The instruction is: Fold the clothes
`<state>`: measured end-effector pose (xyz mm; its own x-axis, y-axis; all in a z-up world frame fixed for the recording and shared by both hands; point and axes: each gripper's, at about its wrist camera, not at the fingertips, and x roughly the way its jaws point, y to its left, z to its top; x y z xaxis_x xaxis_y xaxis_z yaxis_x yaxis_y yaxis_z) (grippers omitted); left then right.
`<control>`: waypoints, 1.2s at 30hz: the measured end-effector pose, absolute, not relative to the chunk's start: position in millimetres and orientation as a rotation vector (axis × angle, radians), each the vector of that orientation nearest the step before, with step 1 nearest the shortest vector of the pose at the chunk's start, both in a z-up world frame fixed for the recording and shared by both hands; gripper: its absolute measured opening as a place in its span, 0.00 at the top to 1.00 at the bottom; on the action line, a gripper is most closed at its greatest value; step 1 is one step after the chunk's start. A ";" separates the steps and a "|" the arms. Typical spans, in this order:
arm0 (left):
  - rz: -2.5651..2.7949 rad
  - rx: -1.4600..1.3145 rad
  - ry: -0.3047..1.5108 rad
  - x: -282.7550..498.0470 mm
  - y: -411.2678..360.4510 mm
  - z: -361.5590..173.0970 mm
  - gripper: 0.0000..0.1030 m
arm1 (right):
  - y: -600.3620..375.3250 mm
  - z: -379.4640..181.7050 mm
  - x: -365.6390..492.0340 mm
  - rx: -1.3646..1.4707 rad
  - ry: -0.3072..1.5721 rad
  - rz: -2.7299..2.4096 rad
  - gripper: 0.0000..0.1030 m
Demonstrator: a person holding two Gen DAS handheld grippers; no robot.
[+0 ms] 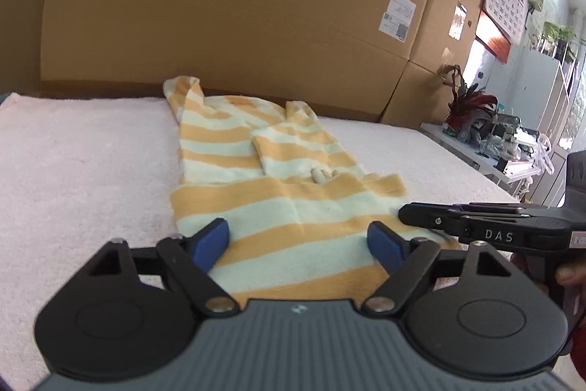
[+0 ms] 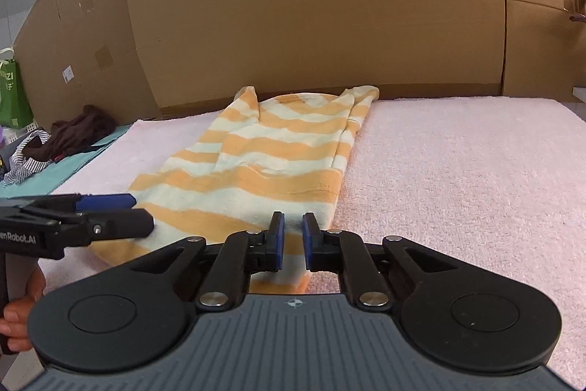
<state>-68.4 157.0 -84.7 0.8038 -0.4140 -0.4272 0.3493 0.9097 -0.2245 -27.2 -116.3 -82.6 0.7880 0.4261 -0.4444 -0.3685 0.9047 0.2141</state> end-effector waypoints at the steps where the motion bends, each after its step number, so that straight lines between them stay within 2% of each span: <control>1: -0.408 -0.131 0.485 -70.1 156.6 -84.4 0.18 | -117.8 -83.8 -28.2 0.126 0.497 0.424 0.92; 3: -0.400 -0.131 0.471 -76.0 157.5 -83.3 0.18 | -122.4 -79.1 -33.9 0.167 0.479 0.429 0.87; 7: -0.381 -0.127 0.461 -79.7 159.7 -88.0 0.17 | -112.6 -82.2 -49.9 0.094 0.441 0.496 0.87; 8: -0.376 -0.126 0.460 -79.0 159.4 -88.9 0.19 | -109.3 -86.1 -52.2 0.072 0.441 0.497 0.88; 9: -0.376 -0.129 0.460 -78.6 159.6 -88.5 0.16 | -105.9 -89.9 -54.5 0.049 0.441 0.499 0.88; 13: -0.385 -0.142 0.445 -80.4 160.5 -78.7 0.18 | -115.7 -77.8 -56.0 0.118 0.417 0.487 0.84; 14: -0.384 -0.130 0.423 -80.4 160.2 -73.4 0.16 | -121.7 -73.6 -56.8 0.133 0.390 0.481 0.78; 15: -0.375 -0.112 0.400 -79.6 159.6 -68.0 0.08 | -125.5 -71.0 -54.5 0.128 0.388 0.456 0.74; 16: -0.352 -0.094 0.387 -76.4 159.2 -63.9 0.04 | -127.9 -69.6 -49.4 0.113 0.404 0.419 0.74; 22: -0.285 -0.162 0.551 -27.5 164.7 -70.9 0.07 | -133.1 -66.3 -18.5 0.156 0.459 0.414 0.73; 26: -0.255 -0.228 0.628 -13.5 172.0 -78.9 0.03 | -122.0 -65.8 10.4 0.113 0.463 0.475 0.70; 29: -0.257 -0.297 0.607 -18.6 183.2 -81.9 0.03 | -124.8 -78.2 28.5 0.179 0.563 0.478 0.63; 36: -0.164 -0.402 0.546 -23.9 199.4 -81.7 0.02 | -143.4 -82.7 22.3 0.313 0.540 0.422 0.63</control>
